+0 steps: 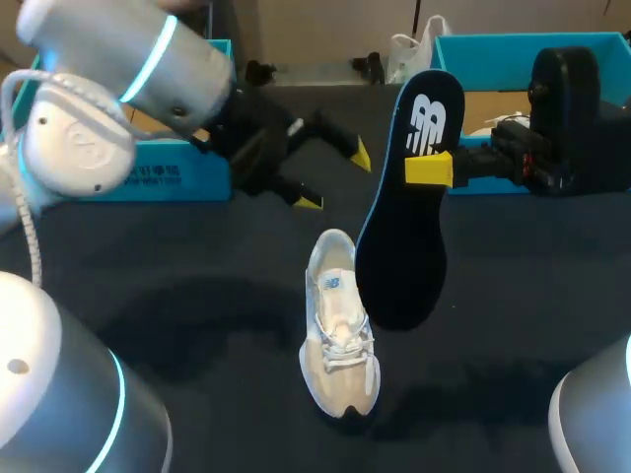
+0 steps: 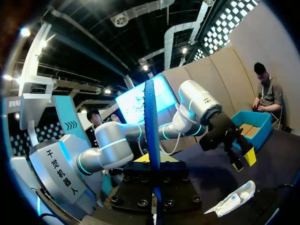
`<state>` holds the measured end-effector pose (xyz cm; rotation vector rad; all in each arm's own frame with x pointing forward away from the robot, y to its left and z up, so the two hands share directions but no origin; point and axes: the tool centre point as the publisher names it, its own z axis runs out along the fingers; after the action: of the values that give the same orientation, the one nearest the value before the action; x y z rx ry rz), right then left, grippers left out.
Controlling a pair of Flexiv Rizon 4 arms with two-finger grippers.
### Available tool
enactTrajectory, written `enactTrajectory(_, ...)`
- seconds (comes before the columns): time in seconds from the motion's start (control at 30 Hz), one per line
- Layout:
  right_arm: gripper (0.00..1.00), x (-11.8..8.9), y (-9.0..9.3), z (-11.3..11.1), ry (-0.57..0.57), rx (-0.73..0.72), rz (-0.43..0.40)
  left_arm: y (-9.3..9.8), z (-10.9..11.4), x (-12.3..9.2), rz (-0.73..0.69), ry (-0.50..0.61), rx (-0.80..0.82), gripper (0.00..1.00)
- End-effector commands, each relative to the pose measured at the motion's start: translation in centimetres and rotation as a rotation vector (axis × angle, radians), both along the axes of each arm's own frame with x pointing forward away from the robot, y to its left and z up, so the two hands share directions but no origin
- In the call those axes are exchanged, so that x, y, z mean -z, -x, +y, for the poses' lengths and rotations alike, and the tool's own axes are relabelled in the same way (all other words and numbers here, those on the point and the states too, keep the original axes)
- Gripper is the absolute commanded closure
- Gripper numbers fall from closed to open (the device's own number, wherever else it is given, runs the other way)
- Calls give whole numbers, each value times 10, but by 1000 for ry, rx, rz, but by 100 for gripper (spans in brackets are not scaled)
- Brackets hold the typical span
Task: Take the shoe out of the shoebox, open the shoe tongue, remove and reinsert the insole, then place the shoe into the shoebox
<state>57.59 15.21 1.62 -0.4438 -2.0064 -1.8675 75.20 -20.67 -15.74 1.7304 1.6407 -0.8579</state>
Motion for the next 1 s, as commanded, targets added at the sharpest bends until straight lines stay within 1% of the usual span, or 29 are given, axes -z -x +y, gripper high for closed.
enactTrajectory(0.03,100,0,-2,2,0,-3,0,4,10,-5,-11,397,19,0)
enactTrajectory(0.33,100,0,-2,2,0,-3,0,-5,-2,-23,-11,516,37,0)
enactTrajectory(0.53,100,0,-2,2,0,-3,0,-4,-5,-33,-41,602,46,0)
enactTrajectory(0.63,100,0,-2,2,0,-3,0,-5,-7,-40,-51,650,13,0)
enactTrajectory(1.0,100,0,-2,2,0,-3,0,-6,-7,-41,-42,654,5,0)
